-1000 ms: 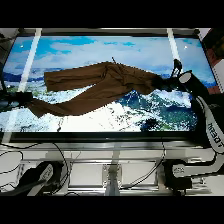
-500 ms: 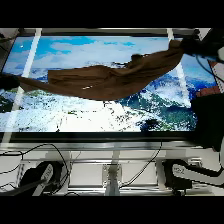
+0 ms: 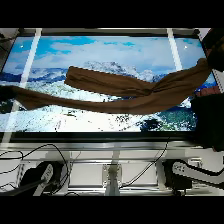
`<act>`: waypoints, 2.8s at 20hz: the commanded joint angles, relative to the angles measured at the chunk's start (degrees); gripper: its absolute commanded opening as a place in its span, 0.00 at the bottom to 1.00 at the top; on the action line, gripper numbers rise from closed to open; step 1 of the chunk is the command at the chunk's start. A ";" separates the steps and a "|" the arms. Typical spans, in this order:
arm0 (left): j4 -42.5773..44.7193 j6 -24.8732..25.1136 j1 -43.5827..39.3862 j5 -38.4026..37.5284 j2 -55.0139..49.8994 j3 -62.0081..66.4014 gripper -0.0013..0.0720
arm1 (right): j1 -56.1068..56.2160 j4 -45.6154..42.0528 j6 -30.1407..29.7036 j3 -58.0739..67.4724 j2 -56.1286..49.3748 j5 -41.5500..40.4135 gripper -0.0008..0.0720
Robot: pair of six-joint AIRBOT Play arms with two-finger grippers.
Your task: Fold the clothes and pants, and hang the long-sleeved shirts on hangers.
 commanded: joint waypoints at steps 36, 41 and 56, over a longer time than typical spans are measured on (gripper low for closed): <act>0.74 -14.36 1.88 11.80 -22.27 -1.64 0.04 | -14.53 4.44 2.36 -14.21 -15.19 15.19 0.66; 0.55 -14.40 1.84 11.82 -22.27 -1.64 0.04 | -13.68 18.62 -0.09 -26.34 -15.19 4.42 0.66; 0.59 -14.40 1.86 11.85 -22.27 -1.64 0.04 | -2.01 27.87 -0.66 -30.01 -15.17 -31.30 0.46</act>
